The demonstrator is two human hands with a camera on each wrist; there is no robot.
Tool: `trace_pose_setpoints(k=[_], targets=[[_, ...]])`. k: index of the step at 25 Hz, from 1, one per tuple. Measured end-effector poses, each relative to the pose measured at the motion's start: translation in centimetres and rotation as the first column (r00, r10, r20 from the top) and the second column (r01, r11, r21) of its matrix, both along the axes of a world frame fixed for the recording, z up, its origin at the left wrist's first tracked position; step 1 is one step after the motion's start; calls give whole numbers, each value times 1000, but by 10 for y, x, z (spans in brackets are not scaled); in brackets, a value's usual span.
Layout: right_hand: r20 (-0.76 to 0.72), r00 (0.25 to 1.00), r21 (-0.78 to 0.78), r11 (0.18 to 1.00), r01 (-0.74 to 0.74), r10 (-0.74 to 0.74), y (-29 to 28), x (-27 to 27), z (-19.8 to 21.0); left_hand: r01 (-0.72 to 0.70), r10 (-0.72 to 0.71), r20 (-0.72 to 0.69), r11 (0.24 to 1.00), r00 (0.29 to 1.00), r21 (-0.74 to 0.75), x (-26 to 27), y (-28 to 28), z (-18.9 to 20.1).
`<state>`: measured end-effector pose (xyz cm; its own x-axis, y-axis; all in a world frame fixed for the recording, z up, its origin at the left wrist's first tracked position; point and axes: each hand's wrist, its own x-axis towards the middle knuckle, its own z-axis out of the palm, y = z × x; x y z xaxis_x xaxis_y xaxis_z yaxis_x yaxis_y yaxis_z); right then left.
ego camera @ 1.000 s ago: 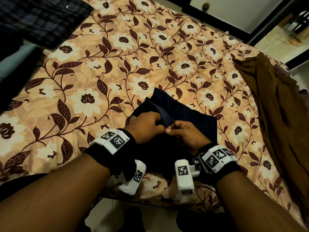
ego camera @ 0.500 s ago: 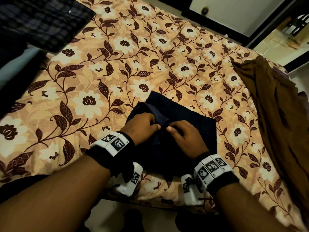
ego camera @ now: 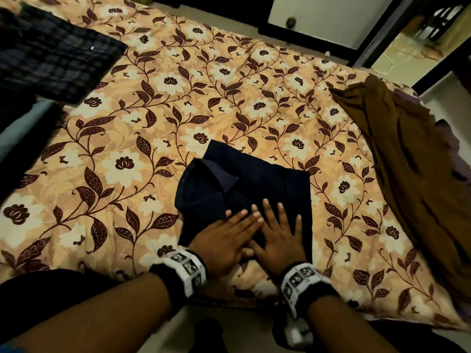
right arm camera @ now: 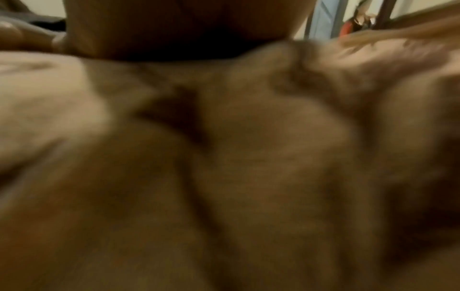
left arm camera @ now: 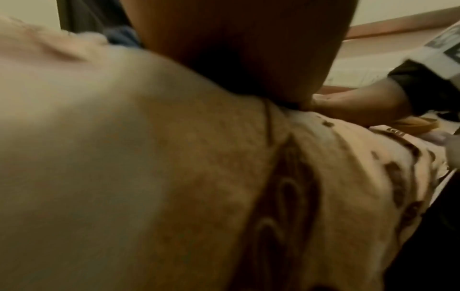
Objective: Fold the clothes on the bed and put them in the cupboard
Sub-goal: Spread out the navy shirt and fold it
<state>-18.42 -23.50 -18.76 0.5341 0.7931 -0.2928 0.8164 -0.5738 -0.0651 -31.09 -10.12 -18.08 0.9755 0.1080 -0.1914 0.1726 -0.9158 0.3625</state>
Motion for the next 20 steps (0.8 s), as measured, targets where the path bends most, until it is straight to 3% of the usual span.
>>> trace_pose_setpoints(k=[3, 5, 7, 9, 11, 12, 14, 16, 18, 20], targets=[[-43, 999, -79, 997, 17, -21, -36, 25, 5, -36, 38, -95, 999, 995, 29, -21, 18, -3], [-167, 986, -83, 996, -15, 1, -53, 37, 18, -61, 64, -80, 998, 995, 33, -29, 26, 0], [-291, 957, 44, 999, -7, 19, -56, 45, 31, -149, 151, -69, 988, 986, 34, -28, 19, 11], [-294, 955, 239, 964, 119, -45, -45, 59, 42, -126, 131, -75, 990, 989, 63, -22, 11, 31], [-274, 949, 327, 912, 246, -158, -19, 80, 52, -249, 251, 31, 967, 968, -43, -12, 13, 55], [-267, 946, 308, 914, 265, -184, -3, 91, 54, -313, 328, 181, 943, 927, -110, 0, 20, 65], [-214, 969, 181, 970, 164, -124, 30, 107, 55, -370, 369, 276, 928, 888, -50, 29, 46, 73], [-185, 983, 14, 1000, 12, -9, 53, 117, 44, -322, 320, 30, 943, 947, 89, 52, 75, 59], [-198, 980, -116, 993, -3, -20, 57, 126, 29, -322, 348, -222, 935, 911, 147, 55, 99, 38], [-192, 978, -161, 985, 56, -87, 56, 134, 18, -377, 406, -267, 913, 874, 153, 46, 114, 19]])
